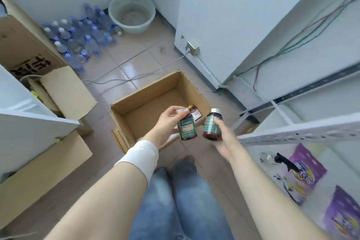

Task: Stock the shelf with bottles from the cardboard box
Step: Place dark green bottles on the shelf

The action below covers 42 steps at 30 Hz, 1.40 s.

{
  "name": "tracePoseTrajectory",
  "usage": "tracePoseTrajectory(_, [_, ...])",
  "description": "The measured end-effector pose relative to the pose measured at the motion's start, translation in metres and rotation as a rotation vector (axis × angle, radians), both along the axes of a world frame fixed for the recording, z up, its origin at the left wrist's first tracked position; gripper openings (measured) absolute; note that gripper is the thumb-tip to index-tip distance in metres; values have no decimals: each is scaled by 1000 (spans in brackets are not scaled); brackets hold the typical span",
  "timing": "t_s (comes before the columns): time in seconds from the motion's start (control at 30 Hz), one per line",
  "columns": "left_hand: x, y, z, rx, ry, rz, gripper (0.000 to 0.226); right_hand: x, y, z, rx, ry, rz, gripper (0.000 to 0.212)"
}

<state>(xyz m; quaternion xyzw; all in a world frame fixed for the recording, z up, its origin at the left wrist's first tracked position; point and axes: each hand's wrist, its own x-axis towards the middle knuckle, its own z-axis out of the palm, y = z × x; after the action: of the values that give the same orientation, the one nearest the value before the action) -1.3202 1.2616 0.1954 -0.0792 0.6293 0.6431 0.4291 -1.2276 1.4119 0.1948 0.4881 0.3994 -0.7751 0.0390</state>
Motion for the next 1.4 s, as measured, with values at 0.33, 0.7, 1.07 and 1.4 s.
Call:
tracePoseTrajectory(0.33, [165, 115, 109, 301, 9, -418, 16, 213, 35, 96, 2, 273, -484, 26])
tracePoseTrajectory(0.7, [492, 250, 254, 569, 185, -877, 11, 561, 87, 200, 378, 455, -838, 15])
tracePoseTrajectory(1.07, [709, 362, 344, 755, 318, -1177, 28, 759, 160, 276, 796, 397, -928, 26])
tracePoseTrajectory(1.4, [827, 513, 401, 825, 460, -1236, 39, 887, 289, 355, 968, 371, -1081, 61])
